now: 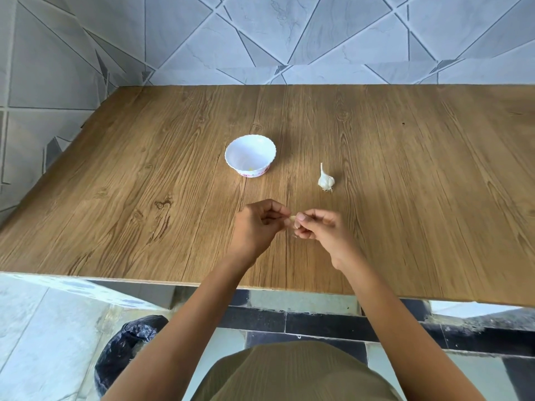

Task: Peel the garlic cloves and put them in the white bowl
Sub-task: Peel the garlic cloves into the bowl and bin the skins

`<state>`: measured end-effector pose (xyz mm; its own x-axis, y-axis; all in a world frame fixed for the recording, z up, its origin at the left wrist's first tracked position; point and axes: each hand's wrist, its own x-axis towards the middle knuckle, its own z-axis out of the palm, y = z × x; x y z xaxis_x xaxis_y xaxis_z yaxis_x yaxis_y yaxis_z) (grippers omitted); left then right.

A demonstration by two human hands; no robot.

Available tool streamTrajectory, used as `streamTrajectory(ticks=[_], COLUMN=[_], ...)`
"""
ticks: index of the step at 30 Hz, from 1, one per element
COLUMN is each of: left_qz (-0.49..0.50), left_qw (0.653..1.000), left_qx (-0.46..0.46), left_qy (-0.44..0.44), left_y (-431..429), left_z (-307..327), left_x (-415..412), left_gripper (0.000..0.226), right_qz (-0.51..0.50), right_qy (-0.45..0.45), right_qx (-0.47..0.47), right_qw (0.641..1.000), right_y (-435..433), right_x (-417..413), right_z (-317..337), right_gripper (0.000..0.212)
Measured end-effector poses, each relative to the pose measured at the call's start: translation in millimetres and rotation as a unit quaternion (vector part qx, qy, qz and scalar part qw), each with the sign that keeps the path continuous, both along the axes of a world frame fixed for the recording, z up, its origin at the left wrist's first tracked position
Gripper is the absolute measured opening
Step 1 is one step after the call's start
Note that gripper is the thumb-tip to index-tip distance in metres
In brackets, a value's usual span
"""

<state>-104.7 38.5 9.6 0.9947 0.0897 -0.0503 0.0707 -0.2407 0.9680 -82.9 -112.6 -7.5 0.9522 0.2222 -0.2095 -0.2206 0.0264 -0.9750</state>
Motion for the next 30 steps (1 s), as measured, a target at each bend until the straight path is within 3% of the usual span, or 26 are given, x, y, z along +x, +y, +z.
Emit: streamTrajectory(ticks=[7, 13, 18, 23, 27, 30], left_qz=[0.023, 0.009, 0.034, 0.057, 0.059, 0.061], left_qw=[0.998, 0.979, 0.962, 0.928, 0.916, 0.925], left_qx=[-0.053, -0.187, -0.246, -0.328, -0.355, -0.335], left_qy=[0.018, 0.083, 0.113, 0.164, 0.180, 0.169], left_y=[-5.5, -5.4, -5.4, 1.3, 0.0, -0.4], left_z=[-2.7, -2.7, -0.8, -0.9, 0.1, 0.8], left_x=[1.3, -0.1, 2.0, 3.9, 4.3, 3.3], left_gripper=[0.011, 0.009, 0.008, 0.017, 0.019, 0.016], right_qz=[-0.009, -0.057, -0.061, -0.072, -0.049, -0.031], right_qy=[-0.090, -0.110, -0.076, -0.187, -0.245, -0.260], right_qx=[-0.093, -0.084, -0.040, -0.207, -0.241, -0.254], right_qw=[0.992, 0.989, 0.994, 0.958, 0.938, 0.931], right_y=[1.1, 6.4, 6.1, -3.9, 0.3, 1.9], right_x=[4.7, 3.0, 0.4, 2.8, 2.9, 0.8], right_z=[0.9, -6.2, -7.9, -25.9, -33.0, -31.9], right_gripper=[0.015, 0.017, 0.011, 0.011, 0.004, 0.020])
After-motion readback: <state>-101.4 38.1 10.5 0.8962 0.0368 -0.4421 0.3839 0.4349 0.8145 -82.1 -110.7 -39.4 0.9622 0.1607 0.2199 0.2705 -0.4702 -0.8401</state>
